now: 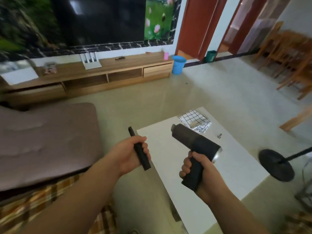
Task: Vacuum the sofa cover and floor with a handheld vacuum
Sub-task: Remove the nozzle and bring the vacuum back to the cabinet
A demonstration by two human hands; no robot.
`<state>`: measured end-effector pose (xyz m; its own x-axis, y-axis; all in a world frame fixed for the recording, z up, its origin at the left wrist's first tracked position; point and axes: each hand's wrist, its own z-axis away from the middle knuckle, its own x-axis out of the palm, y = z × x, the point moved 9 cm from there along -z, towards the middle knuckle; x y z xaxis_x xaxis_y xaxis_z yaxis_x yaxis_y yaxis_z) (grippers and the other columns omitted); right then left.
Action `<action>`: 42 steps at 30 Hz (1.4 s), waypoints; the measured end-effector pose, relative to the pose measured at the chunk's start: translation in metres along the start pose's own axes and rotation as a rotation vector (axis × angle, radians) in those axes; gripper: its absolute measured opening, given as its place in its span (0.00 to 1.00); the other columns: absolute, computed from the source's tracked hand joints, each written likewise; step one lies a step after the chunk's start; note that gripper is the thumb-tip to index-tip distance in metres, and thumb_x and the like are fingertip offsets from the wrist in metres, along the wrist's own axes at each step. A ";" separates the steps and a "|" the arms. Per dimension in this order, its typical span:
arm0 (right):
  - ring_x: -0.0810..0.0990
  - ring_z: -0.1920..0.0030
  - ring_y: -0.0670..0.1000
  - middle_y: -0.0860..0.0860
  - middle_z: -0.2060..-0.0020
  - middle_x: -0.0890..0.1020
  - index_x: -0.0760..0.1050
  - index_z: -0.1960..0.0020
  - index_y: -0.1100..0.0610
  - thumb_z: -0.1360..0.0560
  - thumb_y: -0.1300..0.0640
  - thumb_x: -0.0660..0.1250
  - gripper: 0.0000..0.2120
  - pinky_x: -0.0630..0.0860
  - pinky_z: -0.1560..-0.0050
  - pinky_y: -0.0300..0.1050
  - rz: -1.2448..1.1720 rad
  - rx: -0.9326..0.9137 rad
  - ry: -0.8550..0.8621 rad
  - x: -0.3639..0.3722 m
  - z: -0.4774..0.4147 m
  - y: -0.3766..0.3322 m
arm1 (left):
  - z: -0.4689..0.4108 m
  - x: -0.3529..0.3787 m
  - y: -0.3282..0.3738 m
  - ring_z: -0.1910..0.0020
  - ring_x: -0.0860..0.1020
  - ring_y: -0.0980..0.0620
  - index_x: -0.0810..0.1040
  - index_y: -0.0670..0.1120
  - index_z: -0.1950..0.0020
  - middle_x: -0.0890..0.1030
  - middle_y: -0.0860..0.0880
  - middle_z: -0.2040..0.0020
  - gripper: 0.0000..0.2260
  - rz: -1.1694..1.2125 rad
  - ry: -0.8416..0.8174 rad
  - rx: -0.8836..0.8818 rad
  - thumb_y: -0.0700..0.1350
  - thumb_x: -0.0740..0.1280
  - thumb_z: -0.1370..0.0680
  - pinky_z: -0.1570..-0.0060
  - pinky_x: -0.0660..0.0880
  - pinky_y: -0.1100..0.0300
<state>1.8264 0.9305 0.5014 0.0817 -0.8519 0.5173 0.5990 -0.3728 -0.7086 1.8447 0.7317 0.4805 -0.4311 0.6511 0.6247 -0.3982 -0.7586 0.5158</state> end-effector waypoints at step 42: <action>0.75 0.70 0.53 0.56 0.68 0.75 0.73 0.49 0.61 0.22 0.62 0.67 0.04 0.76 0.67 0.49 0.199 0.255 -0.219 0.371 -0.657 -0.094 | -0.340 -0.182 0.545 0.65 0.72 0.47 0.70 0.40 0.48 0.72 0.43 0.62 0.07 -0.209 0.501 0.226 0.31 0.55 0.21 0.64 0.72 0.52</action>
<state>1.2774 0.4077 0.4453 0.3678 -0.7892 0.4918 0.7308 -0.0818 -0.6777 1.4314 0.2088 0.4485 -0.7142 0.6788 0.1709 -0.3572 -0.5634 0.7450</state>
